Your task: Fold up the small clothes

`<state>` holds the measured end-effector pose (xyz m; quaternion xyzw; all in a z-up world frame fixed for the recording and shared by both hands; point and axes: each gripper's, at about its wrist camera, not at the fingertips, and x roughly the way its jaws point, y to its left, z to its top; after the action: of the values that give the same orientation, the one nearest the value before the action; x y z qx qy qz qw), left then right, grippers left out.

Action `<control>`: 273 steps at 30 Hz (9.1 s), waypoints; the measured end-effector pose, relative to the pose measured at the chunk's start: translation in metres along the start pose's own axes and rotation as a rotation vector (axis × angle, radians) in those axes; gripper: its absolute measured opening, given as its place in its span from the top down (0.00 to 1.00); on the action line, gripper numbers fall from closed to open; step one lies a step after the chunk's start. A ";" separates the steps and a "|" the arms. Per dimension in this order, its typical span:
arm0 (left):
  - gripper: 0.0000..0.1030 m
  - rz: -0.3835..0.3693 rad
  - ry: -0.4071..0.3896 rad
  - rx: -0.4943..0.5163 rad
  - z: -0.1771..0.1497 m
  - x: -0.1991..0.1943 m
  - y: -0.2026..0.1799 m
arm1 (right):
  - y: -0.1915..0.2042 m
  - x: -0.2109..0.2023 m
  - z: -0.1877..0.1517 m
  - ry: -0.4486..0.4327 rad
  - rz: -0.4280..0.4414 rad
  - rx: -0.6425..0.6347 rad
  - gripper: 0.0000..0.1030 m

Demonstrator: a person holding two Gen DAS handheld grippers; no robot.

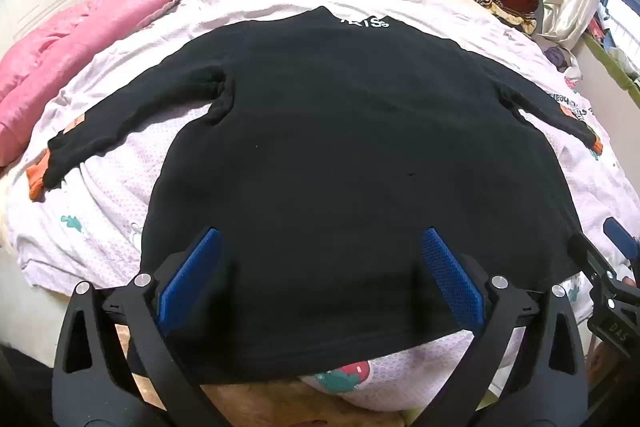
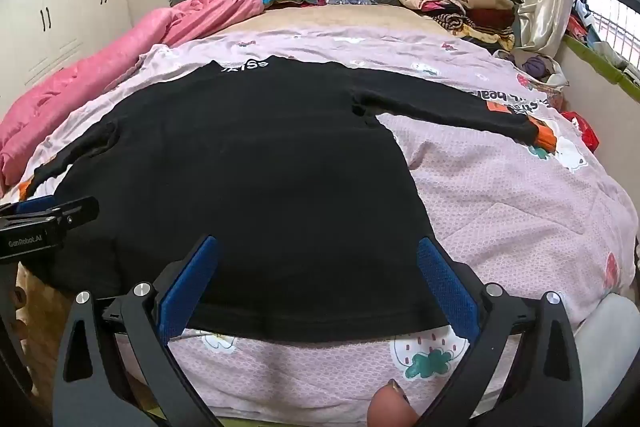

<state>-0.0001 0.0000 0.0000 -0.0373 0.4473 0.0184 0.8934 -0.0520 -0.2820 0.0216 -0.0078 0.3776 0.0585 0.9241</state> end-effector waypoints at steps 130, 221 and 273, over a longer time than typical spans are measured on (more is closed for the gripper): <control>0.08 -0.023 -0.007 -0.050 0.130 0.041 -0.007 | -0.026 0.076 0.119 -0.049 -0.038 0.141 0.04; 0.08 -0.084 -0.036 -0.023 0.205 0.136 -0.017 | -0.232 0.113 0.166 -0.225 -0.140 0.551 0.88; 0.08 -0.378 0.088 -0.257 0.198 0.137 0.059 | 0.057 0.173 0.200 -0.035 0.238 0.077 0.86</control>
<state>0.2361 0.0753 0.0062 -0.2345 0.4650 -0.0943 0.8485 0.2037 -0.1963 0.0455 0.0734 0.3616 0.1533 0.9167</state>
